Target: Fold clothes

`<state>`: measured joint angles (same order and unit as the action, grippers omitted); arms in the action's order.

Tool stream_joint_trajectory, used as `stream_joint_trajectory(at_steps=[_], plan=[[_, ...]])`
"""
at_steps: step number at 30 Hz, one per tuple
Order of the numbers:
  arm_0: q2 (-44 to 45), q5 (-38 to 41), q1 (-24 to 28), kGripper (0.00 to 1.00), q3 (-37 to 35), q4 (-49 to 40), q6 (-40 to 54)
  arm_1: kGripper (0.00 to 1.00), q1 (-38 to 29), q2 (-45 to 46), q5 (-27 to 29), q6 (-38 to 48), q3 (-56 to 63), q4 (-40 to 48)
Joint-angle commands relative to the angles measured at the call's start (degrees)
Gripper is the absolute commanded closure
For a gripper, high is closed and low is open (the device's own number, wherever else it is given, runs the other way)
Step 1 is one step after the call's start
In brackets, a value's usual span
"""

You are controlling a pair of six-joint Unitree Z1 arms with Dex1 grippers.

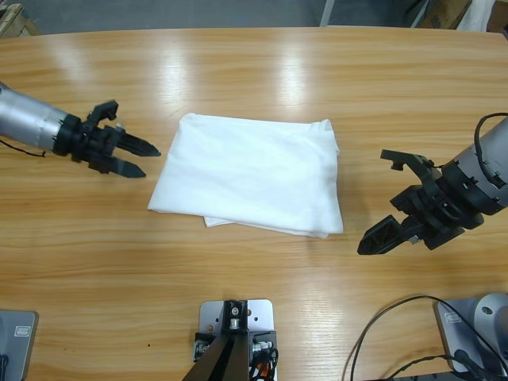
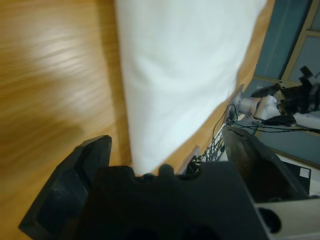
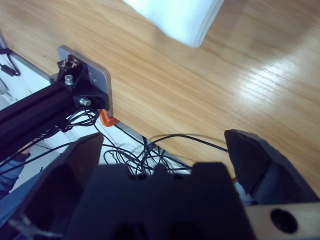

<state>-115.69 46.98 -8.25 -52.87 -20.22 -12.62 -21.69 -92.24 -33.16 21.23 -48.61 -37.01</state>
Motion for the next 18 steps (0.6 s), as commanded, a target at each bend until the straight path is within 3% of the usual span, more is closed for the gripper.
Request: stream_joint_trajectory(at_steps=[1, 6, 13, 18], plan=[[-4.51, -1.72, -2.56, 0.220, 0.32, 4.05, -3.29, 0.000, -0.46, 0.89, 0.43, -0.85, 1.34, -0.78], [-5.34, -2.90, -6.76, 0.220, -2.82, 5.01, -8.14, 0.000, -0.46, 0.48, 0.27, -1.10, 0.83, -0.78], [-6.89, -3.13, -7.13, 0.228, -7.23, 4.93, -11.76, 0.000, -0.46, 0.68, -0.08, -1.38, 0.80, -0.87], [-8.21, -3.57, -7.12, 0.387, -10.01, 4.15, -13.75, 0.000, -0.46, 0.89, -0.47, -1.61, 0.78, -1.01]])
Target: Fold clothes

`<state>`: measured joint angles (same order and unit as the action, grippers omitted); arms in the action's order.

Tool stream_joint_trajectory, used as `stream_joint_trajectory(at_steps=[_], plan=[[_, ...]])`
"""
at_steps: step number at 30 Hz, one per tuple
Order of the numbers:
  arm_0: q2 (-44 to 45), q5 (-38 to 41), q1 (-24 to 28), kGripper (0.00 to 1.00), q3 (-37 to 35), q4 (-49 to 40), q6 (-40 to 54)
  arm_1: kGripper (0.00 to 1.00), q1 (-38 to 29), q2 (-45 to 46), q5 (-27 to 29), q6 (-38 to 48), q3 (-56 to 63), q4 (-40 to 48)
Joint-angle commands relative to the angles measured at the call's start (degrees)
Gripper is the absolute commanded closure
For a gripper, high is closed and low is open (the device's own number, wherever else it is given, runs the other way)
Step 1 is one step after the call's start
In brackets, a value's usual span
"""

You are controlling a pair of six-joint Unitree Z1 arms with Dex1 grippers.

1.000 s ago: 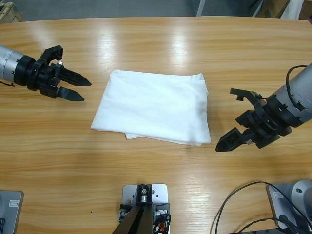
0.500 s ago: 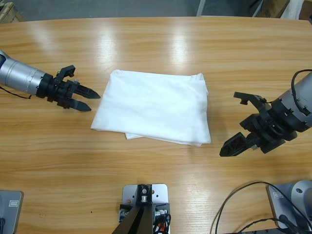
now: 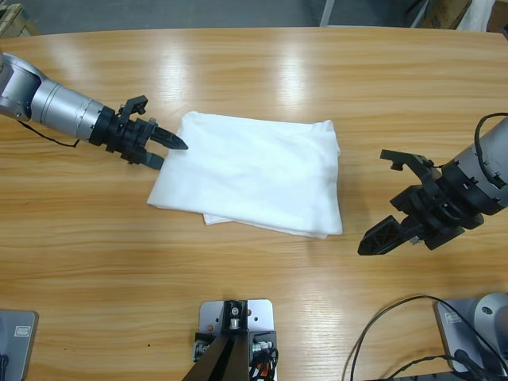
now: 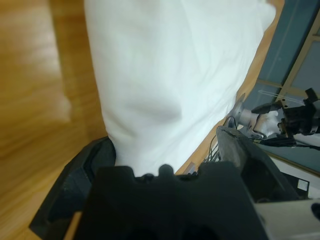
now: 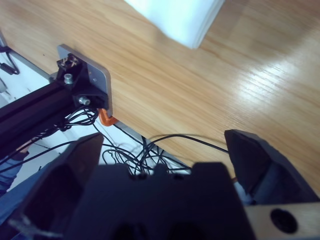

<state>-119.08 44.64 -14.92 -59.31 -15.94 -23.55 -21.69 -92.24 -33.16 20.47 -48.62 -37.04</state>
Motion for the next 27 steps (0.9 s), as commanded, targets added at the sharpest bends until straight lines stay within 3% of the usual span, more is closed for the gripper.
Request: stream_joint_trajectory(at_steps=[1, 5, 6, 8, 10, 11, 19, 23, 27], plan=[[-4.97, -1.27, -0.39, 0.391, -3.93, -0.44, -3.26, 0.000, -0.46, 0.96, -0.52, -0.87, 0.77, -1.02], [-5.60, -1.57, -0.38, 0.393, -5.32, -2.48, -4.82, 0.000, -0.46, 1.08, -0.76, -1.12, 0.51, -1.20], [-5.69, -1.57, -0.41, 0.435, -5.38, -2.69, -4.91, 0.000, -0.46, 1.01, -0.76, -1.13, 0.42, -1.20], [-6.13, -1.66, -0.38, 0.627, -5.29, -3.31, -4.59, 0.000, -0.46, 1.10, -0.89, -1.22, 0.29, -1.29], [-6.99, -1.59, -0.48, 0.954, -5.27, -4.10, -3.64, 0.000, -0.46, 1.17, -1.03, -1.41, 0.28, -1.39], [-7.52, -1.55, -0.64, 1.000, -5.11, -4.40, -3.15, 0.000, -0.46, 1.19, -1.03, -1.52, 0.26, -1.51], [-5.92, -3.84, -3.45, 1.000, -3.97, -4.45, -1.22, 0.002, -0.46, 0.83, -1.03, -2.01, -0.09, -1.71], [-4.07, -4.21, -3.54, 1.000, -3.58, -4.45, 0.06, 0.085, -0.46, 0.75, -1.03, -2.10, -0.25, -1.64], [-1.07, -4.95, -3.15, 1.000, -1.07, -4.45, 1.23, 0.096, -0.46, 0.45, -1.13, -2.03, -0.46, -1.64]])
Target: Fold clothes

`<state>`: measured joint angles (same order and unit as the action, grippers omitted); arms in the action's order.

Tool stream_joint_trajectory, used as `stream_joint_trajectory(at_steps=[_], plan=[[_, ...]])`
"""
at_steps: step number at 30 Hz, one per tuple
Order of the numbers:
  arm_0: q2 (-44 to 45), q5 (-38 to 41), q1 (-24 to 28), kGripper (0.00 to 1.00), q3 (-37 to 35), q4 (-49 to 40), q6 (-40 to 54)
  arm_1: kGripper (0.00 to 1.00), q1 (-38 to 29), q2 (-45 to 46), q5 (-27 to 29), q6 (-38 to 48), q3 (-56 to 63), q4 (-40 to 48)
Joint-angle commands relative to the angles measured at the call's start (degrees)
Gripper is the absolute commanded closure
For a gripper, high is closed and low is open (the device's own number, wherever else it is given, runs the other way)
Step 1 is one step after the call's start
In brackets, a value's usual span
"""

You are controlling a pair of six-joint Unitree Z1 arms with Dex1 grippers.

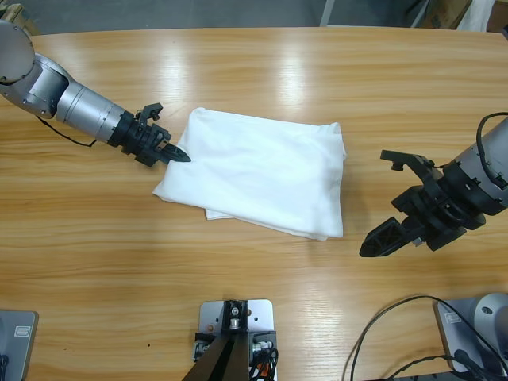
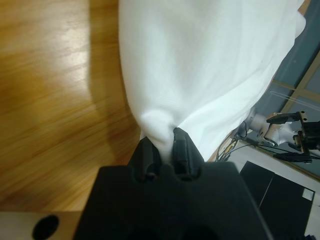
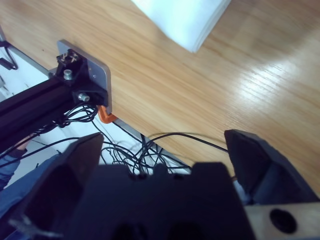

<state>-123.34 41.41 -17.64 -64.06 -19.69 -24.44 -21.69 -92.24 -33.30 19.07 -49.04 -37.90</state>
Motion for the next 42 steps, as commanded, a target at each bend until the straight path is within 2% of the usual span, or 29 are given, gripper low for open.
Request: stream_joint_trajectory(at_steps=[1, 8, 15, 18, 22, 32, 42], plan=[[3.51, -2.04, 0.21, 1.000, 4.60, -0.70, 2.48, 0.096, -0.46, 0.34, -1.07, -0.61, -0.14, -0.78], [6.55, -2.85, 9.79, 1.000, 9.73, -1.95, 7.91, 0.096, -0.46, 0.31, -1.15, -0.22, -0.35, -0.69], [8.92, -3.67, 18.21, 1.000, 9.57, -6.98, 13.01, 0.096, -1.07, 0.31, -1.10, 0.83, -0.53, -0.30], [10.47, -4.39, 19.23, 1.000, 8.52, -9.51, 14.52, 0.096, -1.69, 0.29, -1.07, 1.53, -0.53, 0.10], [13.41, -4.23, 18.52, 1.000, 7.39, -12.41, 16.49, 0.096, -2.16, 0.02, -1.24, 2.24, -0.62, 0.63], [16.15, -3.81, 11.14, 1.000, 1.29, -18.09, 15.60, 0.096, -2.55, -0.68, -1.91, 2.38, -1.04, 0.81], [14.99, -3.79, 1.23, 1.000, -5.44, -21.06, 11.32, 0.094, -2.57, -1.08, -2.03, 2.11, -1.00, 0.89]])
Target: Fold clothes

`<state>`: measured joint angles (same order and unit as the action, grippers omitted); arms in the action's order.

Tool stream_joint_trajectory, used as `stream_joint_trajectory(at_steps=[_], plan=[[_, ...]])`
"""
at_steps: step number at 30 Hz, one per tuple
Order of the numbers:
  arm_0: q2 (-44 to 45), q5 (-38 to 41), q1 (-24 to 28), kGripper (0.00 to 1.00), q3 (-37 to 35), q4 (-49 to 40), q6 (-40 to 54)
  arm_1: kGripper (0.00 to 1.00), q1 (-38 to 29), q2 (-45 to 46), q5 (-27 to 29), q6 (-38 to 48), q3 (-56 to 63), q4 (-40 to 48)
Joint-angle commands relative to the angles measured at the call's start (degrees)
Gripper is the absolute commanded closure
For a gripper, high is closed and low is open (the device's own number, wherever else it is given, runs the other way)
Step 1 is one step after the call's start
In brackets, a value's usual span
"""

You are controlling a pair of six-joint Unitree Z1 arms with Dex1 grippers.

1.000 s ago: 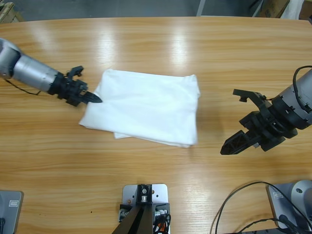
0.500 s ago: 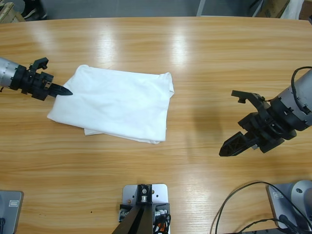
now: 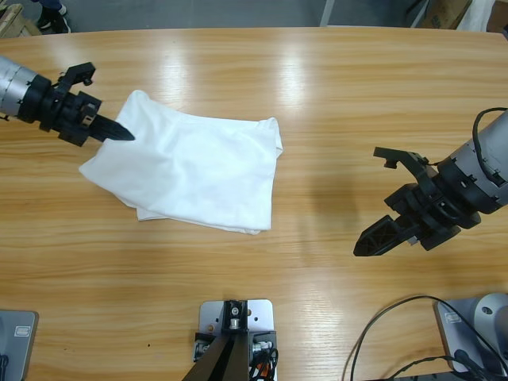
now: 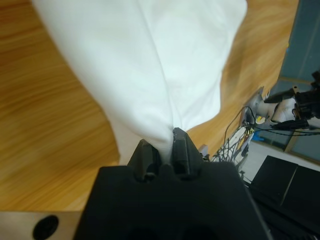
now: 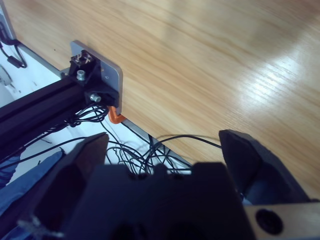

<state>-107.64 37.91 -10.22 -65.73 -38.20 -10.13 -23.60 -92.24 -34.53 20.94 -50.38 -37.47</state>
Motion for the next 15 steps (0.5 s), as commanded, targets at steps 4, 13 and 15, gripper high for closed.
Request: stream_joint_trajectory(at_steps=[4, 13, 15], plan=[[-1.87, -0.36, -11.38, 1.000, -6.70, -3.61, -4.69, 0.092, -0.66, -1.41, -0.98, 0.07, 0.12, 0.47], [-6.36, -0.38, -19.43, 1.000, -13.30, -6.32, -7.47, 0.092, -0.66, -1.18, -1.26, -0.49, 0.49, 0.47], [-7.85, -0.38, -20.61, 1.000, -14.83, -7.52, -7.54, 0.092, -0.66, -1.03, -1.43, -0.54, 0.54, 0.47]])
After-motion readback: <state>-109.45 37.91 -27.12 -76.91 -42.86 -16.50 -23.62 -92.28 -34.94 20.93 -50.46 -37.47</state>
